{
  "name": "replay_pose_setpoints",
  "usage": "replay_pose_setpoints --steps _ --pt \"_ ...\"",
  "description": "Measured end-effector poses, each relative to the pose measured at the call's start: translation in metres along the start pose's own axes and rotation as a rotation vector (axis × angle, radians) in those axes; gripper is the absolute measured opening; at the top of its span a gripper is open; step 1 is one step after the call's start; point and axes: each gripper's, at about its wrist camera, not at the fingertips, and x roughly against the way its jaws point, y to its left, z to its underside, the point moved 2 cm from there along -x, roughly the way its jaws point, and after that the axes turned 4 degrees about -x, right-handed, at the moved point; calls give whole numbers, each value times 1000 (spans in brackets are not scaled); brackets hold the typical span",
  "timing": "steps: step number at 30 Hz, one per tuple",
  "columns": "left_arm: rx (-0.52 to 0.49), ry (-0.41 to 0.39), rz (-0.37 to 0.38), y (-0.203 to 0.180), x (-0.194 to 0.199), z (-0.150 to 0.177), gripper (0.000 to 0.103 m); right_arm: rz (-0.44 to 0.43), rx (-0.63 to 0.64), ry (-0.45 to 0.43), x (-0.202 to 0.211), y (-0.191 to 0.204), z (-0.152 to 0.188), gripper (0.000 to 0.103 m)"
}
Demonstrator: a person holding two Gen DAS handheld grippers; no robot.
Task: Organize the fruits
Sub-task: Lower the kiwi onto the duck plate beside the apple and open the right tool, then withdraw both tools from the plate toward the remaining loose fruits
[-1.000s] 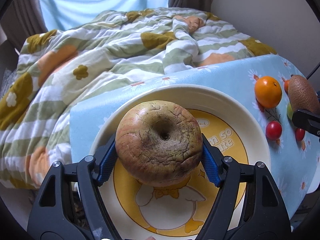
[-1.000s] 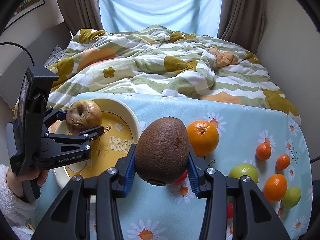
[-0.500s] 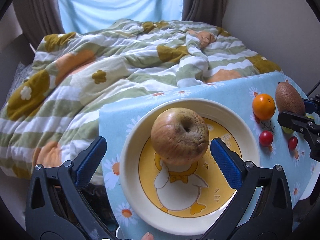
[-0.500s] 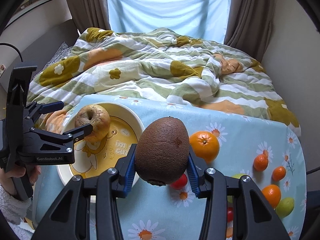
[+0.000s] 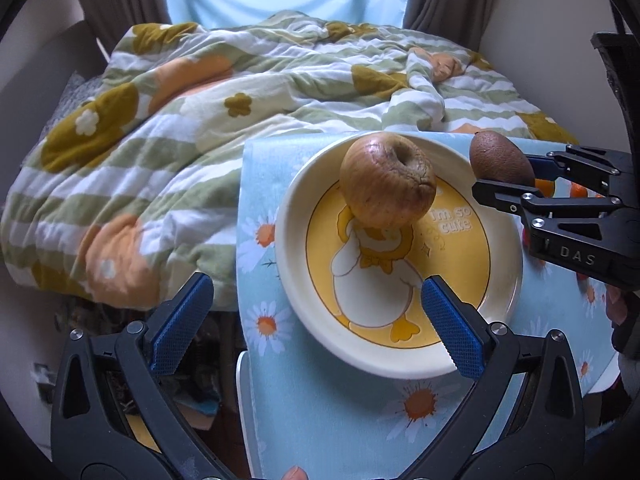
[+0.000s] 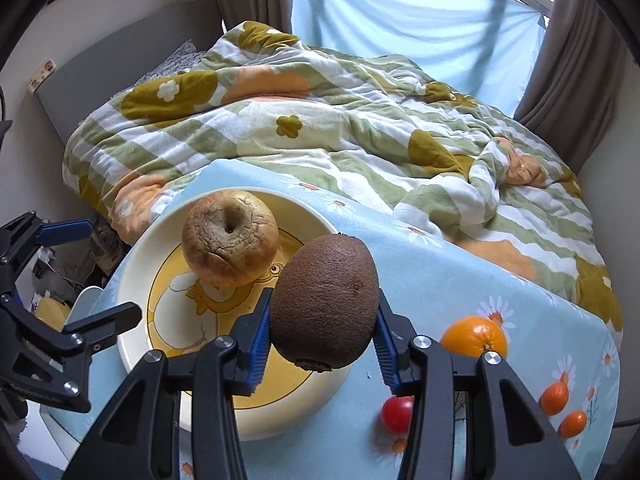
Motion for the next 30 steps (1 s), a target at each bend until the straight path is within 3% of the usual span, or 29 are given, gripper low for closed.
replay_pose_setpoints --steps 7,17,20,22,24,30 --pt "26 26 -20 3 -4 12 103 22 127 20 -25 15 3 42" --pt "50 41 -1 4 -7 16 103 70 169 35 -33 23 4 45" --pt "45 42 -5 5 -6 17 103 102 161 4 -27 23 0 66" --pt "44 42 -6 4 -4 17 103 100 162 -20 -22 23 -2 93" --pt "41 40 -6 5 -3 17 103 76 147 -34 -17 20 -3 102" --pt "26 25 -12 1 9 14 103 60 118 -60 -2 13 -2 102"
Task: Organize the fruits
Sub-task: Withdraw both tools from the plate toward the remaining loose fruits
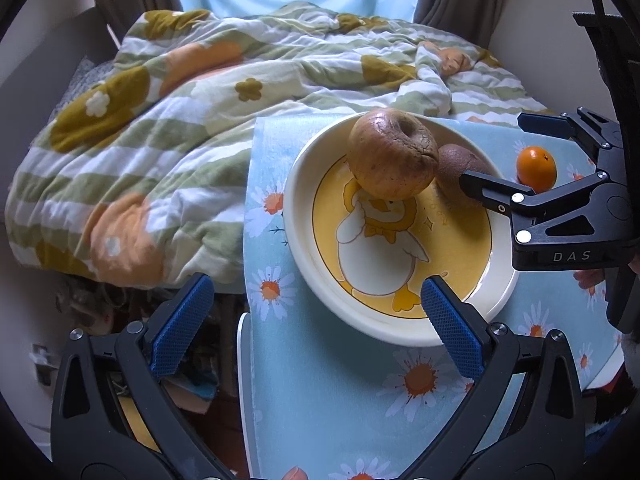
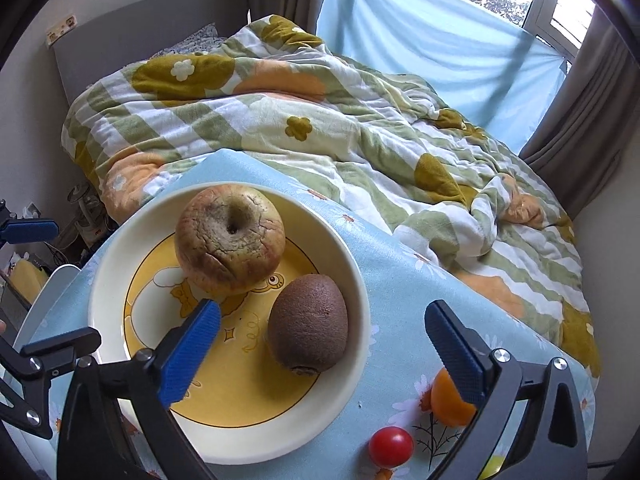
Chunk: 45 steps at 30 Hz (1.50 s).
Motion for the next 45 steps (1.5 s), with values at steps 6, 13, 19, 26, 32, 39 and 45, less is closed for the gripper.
replay_pose_setpoints --steps 6,13,19,26,32,39,45 --pt "-8 -12 -26 -3 20 -3 103 -8 -30 4 22 0 6 102" --pt "-27 -32 -27 -9 51 -7 103 3 -108 -16 68 -3 14 102" --pt "-51 -64 5 -18 74 -8 103 53 -220 -25 107 -21 33 102" --pt "-73 -98 69 -38 88 -14 103 135 -396 -24 150 -52 66 102" --pt "-101 -111 109 -69 95 -17 103 214 -486 -47 181 -83 100 102" --pt "-122 -118 127 -122 98 -16 103 229 -566 -43 201 -131 142 102" --pt "-111 -88 94 -177 88 -13 103 211 -577 -22 204 -175 180 102"
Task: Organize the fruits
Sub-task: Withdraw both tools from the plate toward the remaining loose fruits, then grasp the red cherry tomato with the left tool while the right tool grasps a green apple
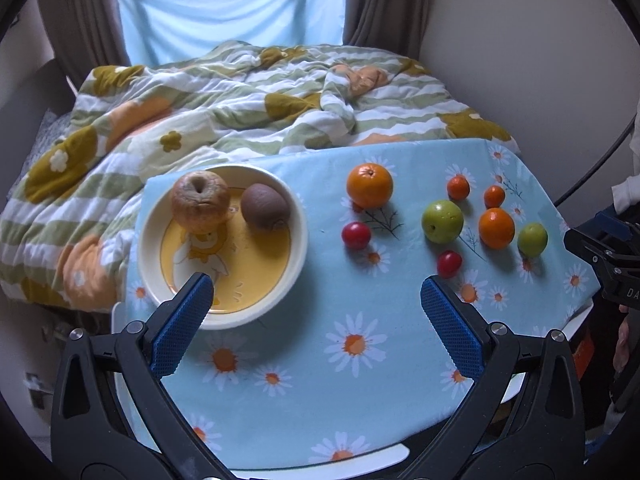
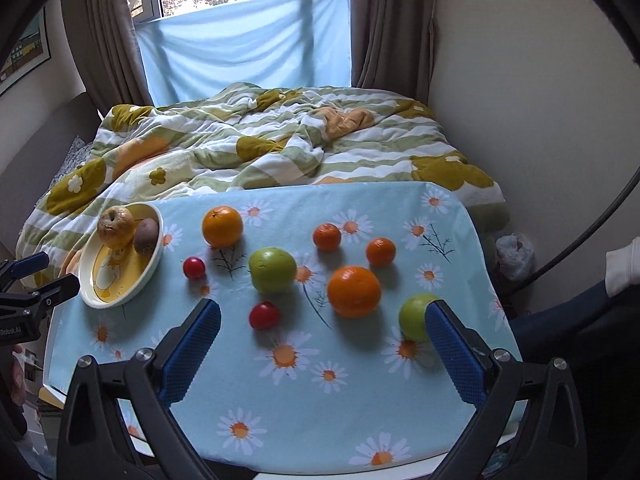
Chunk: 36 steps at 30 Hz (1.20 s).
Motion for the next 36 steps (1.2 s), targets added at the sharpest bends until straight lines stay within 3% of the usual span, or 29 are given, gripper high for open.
replay_pose_setpoints --steps 7,18,22,26,34,36 --pt "-23 33 -31 -61 -32 6 103 -7 59 40 -22 -47 13 102" --pt "-99 39 9 -126 -88 10 103 -105 132 128 -68 -80 34 102" --pt "-133 66 31 -139 -110 12 84 -129 137 127 -81 -84 38 102" --pt "-153 83 49 -147 -126 14 73 -124 149 120 -89 -86 38 101" --pt "-167 97 65 -152 -138 15 40 -136 146 125 -100 -95 37 98" --pt "-166 96 69 -153 -138 15 39 -138 145 127 -101 -96 37 97"
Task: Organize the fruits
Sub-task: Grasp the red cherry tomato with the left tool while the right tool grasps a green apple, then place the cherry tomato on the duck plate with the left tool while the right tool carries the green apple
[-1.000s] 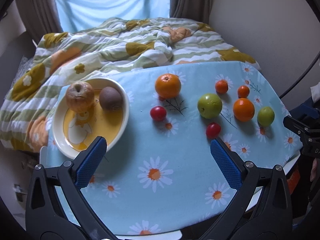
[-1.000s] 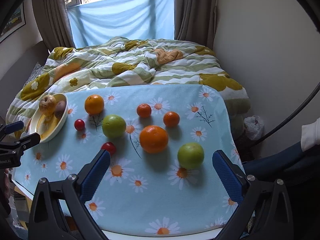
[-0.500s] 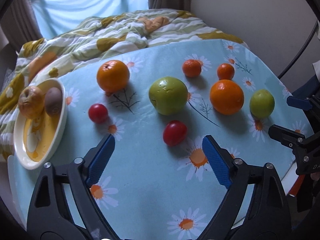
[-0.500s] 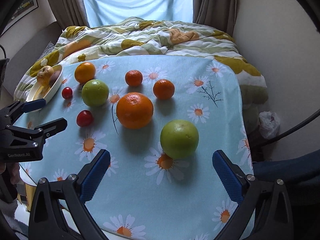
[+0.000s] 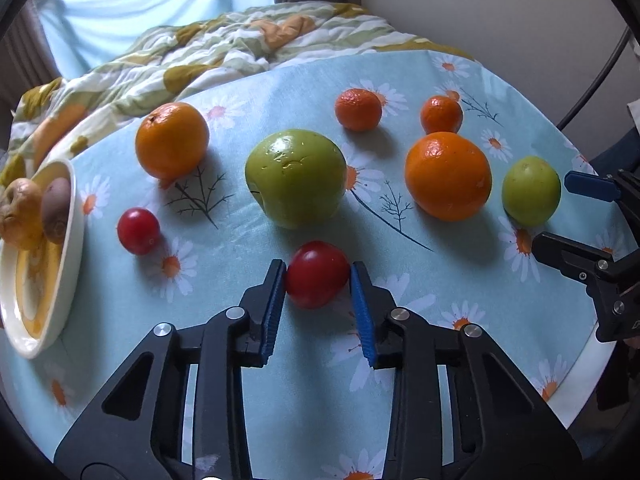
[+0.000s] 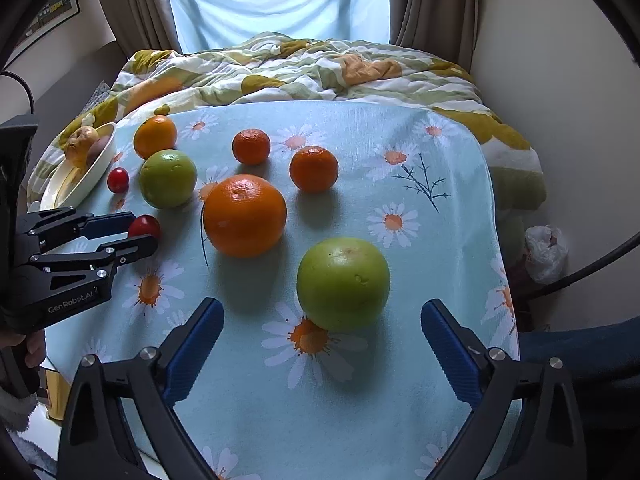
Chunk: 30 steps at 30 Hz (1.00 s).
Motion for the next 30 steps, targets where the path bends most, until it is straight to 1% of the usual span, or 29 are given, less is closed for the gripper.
replay_pose_setpoints --steps 5,9,11,15,17,20,21,23,25,30 --pt "-3 3 -2 0 2 2 39 -3 2 0 -1 -1 -1 92" --pt "-2 6 -7 -1 3 4 39 -5 3 4 -4 -2 -2 86" --pt "2 6 -3 -1 4 7 39 -3 5 4 -6 -3 -3 85" --pt "3 5 -7 -1 6 10 39 -5 6 11 -10 -3 -4 76" --pt "8 5 -7 -2 7 12 39 -1 11 10 -12 -4 -5 73" --pt "17 3 -7 0 10 16 39 0 18 9 -15 -3 -7 65" --pt "20 3 -8 0 11 17 39 0 20 10 -15 -4 -8 60" --pt "27 0 -10 0 14 19 39 27 30 4 -15 -5 -9 49" --pt "35 -9 -11 0 19 19 39 16 22 3 -13 -7 -9 48" --pt "54 -35 -13 0 34 19 38 21 27 -15 -3 -8 -12 48"
